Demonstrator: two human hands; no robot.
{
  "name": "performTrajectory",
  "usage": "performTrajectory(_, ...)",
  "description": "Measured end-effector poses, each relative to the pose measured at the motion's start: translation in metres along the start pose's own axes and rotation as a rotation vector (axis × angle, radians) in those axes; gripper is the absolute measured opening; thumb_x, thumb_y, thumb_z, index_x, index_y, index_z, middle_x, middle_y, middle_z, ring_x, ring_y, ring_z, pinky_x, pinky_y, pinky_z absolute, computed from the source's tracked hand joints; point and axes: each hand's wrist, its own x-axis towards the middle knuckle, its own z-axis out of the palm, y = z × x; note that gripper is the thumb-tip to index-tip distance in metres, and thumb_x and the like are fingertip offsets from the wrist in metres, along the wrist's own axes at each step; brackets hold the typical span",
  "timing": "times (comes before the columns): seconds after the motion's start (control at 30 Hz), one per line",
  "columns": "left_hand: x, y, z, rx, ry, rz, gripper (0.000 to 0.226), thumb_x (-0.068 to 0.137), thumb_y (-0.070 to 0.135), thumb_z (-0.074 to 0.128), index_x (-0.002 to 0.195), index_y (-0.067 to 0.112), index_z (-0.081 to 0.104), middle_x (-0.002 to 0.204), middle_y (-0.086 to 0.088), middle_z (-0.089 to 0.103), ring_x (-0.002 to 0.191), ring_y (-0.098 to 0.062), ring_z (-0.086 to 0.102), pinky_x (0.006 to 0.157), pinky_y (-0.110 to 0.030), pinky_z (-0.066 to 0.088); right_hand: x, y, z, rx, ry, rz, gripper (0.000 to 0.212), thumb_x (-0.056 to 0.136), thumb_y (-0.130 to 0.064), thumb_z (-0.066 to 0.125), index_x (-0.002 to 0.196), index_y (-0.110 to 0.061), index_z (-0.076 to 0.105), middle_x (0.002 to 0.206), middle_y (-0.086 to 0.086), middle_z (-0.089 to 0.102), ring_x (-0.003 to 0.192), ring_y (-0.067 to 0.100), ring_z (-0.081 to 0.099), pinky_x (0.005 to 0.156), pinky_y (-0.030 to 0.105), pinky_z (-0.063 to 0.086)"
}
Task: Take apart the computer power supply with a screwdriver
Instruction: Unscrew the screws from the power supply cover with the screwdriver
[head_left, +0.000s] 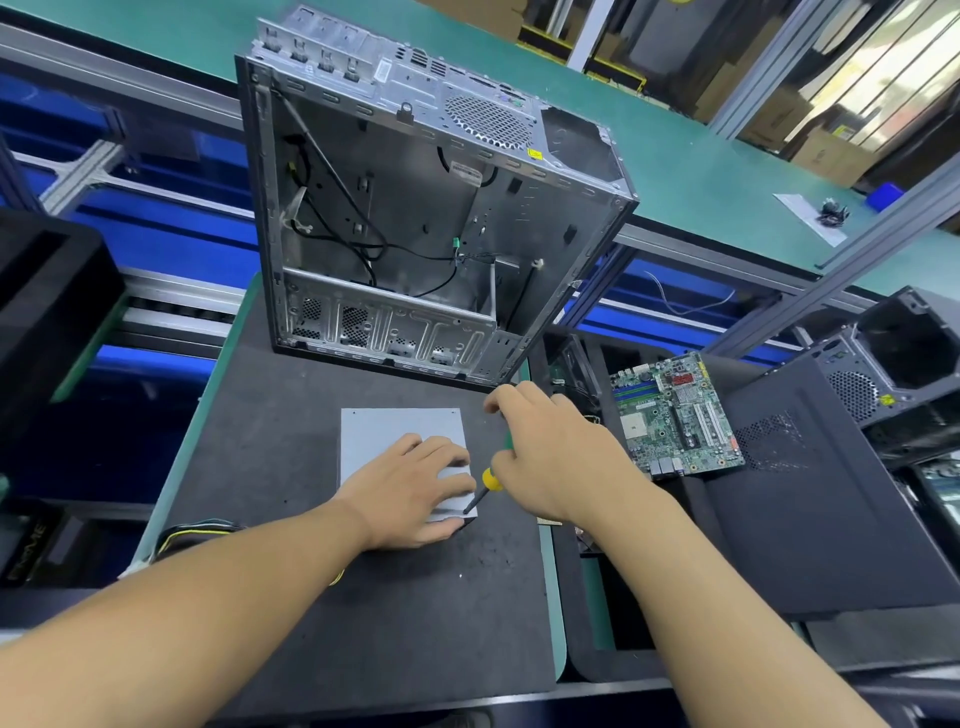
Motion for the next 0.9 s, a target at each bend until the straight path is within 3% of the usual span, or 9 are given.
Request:
performTrajectory(0.1,0.0,0.001,-0.001,0.001,0.019,0.003,0.034,0.09,0.06,0.042,0.111,0.036,0.054,0.125,0.009,0.047,0.115,-0.016,0.043,0.094,-0.034,0.034,-0.001,-0.001,0.001,-0.06,0.072,0.037,0.025,0.097,-0.037,0.036,0.118,-0.023,0.043,0.111,-0.002,0.057,0.089,0.031,0.058,0.064,0.037,0.036)
performTrajectory(0.2,-0.001,0.0,0.0,-0.019,0.044,0.003,0.033,0.089,0.06,0.044,0.108,0.035,0.054,0.123,0.009,0.048,0.114,-0.016,0.045,0.092,-0.033,0.033,-0.001,-0.002,0.003,-0.152,0.137,0.036,0.016,0.102,-0.029,0.034,0.114,-0.021,0.042,0.096,0.002,0.064,0.068,0.032,0.053,0.055,0.034,0.029)
performTrajectory(0.27,-0.001,-0.001,0.0,-0.021,0.039,0.0,0.033,0.089,0.06,0.044,0.109,0.035,0.054,0.124,0.009,0.047,0.115,-0.016,0.045,0.093,-0.033,0.033,-0.003,-0.002,0.004,-0.133,0.104,0.023,0.024,0.097,-0.02,0.041,0.121,-0.023,0.04,0.106,0.001,0.06,0.074,0.032,0.055,0.057,0.034,0.033)
performTrajectory(0.4,0.0,0.0,0.001,-0.012,0.031,-0.002,0.034,0.09,0.06,0.04,0.111,0.036,0.053,0.125,0.01,0.046,0.115,-0.015,0.043,0.093,-0.033,0.033,-0.008,-0.001,0.005,0.01,0.057,-0.002,0.038,0.09,-0.028,0.047,0.127,-0.028,0.039,0.124,-0.005,0.045,0.105,0.024,0.046,0.07,0.036,0.038)
performTrajectory(0.53,-0.001,-0.003,-0.001,-0.046,0.038,0.019,0.03,0.09,0.059,0.042,0.108,0.039,0.055,0.124,0.01,0.046,0.115,-0.014,0.042,0.093,-0.033,0.032,-0.009,-0.003,0.008,0.007,0.144,0.074,0.032,0.099,-0.036,0.036,0.13,-0.026,0.034,0.118,-0.001,0.055,0.089,0.035,0.058,0.065,0.038,0.037)
performTrajectory(0.67,-0.003,-0.005,-0.002,-0.105,0.019,0.018,0.029,0.09,0.059,0.043,0.109,0.041,0.057,0.125,0.013,0.046,0.12,-0.012,0.041,0.098,-0.032,0.03,-0.008,-0.005,0.011,-0.101,0.176,0.092,0.035,0.097,-0.019,0.04,0.131,-0.023,0.033,0.102,0.0,0.061,0.067,0.032,0.05,0.053,0.032,0.028)
performTrajectory(0.8,-0.002,-0.008,-0.004,-0.232,0.008,-0.043,0.029,0.087,0.059,0.048,0.11,0.047,0.061,0.123,0.02,0.046,0.122,-0.006,0.039,0.102,-0.028,0.024,-0.01,-0.004,0.009,0.052,0.079,0.072,0.042,0.089,-0.024,0.047,0.13,-0.025,0.037,0.122,-0.001,0.046,0.102,0.028,0.049,0.07,0.038,0.04)
performTrajectory(0.9,0.003,-0.01,-0.007,-0.366,-0.045,-0.108,0.022,0.083,0.055,0.061,0.103,0.051,0.066,0.122,0.025,0.045,0.121,0.0,0.034,0.1,-0.027,0.02,-0.01,-0.005,0.012,0.01,0.116,0.086,0.03,0.095,-0.035,0.042,0.123,-0.024,0.041,0.115,-0.001,0.052,0.097,0.031,0.056,0.067,0.037,0.038)
